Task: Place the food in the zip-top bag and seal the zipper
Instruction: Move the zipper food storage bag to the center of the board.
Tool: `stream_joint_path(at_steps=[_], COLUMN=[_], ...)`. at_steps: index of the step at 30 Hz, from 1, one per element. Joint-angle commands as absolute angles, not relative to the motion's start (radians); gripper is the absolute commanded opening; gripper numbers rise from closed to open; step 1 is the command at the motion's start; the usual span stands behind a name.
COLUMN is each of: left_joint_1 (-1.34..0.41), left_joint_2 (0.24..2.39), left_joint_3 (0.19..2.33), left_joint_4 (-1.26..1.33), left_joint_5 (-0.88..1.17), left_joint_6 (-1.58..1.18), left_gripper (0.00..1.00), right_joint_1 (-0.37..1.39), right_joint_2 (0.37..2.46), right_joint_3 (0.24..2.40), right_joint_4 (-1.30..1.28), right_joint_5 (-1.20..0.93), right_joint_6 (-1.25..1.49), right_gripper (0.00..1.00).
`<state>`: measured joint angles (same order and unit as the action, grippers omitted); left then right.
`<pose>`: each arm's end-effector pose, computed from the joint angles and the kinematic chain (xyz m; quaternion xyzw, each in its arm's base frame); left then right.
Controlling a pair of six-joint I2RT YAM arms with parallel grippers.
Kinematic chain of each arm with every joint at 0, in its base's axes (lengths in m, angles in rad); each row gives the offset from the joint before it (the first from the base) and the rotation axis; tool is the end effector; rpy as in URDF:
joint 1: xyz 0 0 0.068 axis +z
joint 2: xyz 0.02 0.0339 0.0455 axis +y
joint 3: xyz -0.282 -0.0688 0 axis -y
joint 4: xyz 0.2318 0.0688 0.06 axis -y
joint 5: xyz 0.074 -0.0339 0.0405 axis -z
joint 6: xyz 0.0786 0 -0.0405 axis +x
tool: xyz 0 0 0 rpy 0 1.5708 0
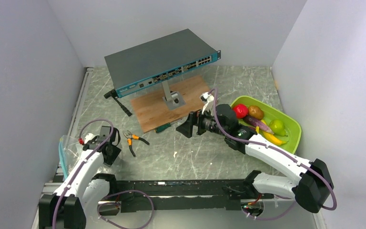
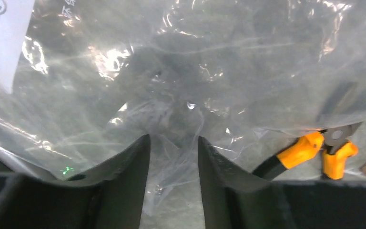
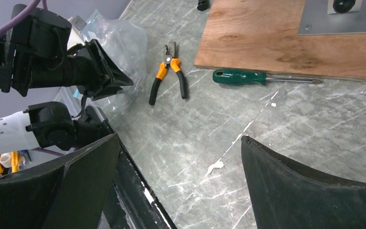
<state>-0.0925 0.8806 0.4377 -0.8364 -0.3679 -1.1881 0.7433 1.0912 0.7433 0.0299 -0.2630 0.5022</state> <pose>0.1201 0.0173 0.1447 -0.5293 0.8165 0.0598 0.2226 0.1854 0.1982 0.2942 -0.1729 0.7881 0.4253 0.4101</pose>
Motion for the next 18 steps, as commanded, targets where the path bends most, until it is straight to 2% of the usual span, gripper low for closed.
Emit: stream_joint_path(at_steps=[1, 3, 9, 15, 18], left_joint_1=[-0.087, -0.087, -0.087, -0.092, -0.112], left_joint_2=[0.856, 0.841, 0.772, 0.69, 0.63], left_joint_3=[0.434, 0.437, 0.481, 0.515, 0.476], left_joint_4=[-0.744, -0.747, -0.761, -0.647, -0.547], left_joint_5=[-0.305, -0.287, -0.207, 0.097, 0.232], left_joint_6=[-1.133, -1.113, -0.991, -0.776, -0.767], left_gripper=[0.31, 0.02, 0.0, 0.0, 0.0], right_joint_1=[0.747, 0.746, 0.747, 0.747, 0.747], right_joint_2=[1.1, 1.11, 1.131, 1.145, 1.157], right_joint_3=[0.739, 0.744, 0.746, 0.74, 0.745], right_joint_4=[0.094, 0.1, 0.113, 0.123, 0.121], right_joint_5=[-0.253, -0.256, -0.265, -0.268, -0.268], right_joint_6=[0.511, 0.511, 0.516, 0.515, 0.513], right_gripper=[1.0, 1.0, 1.0, 1.0, 1.0])
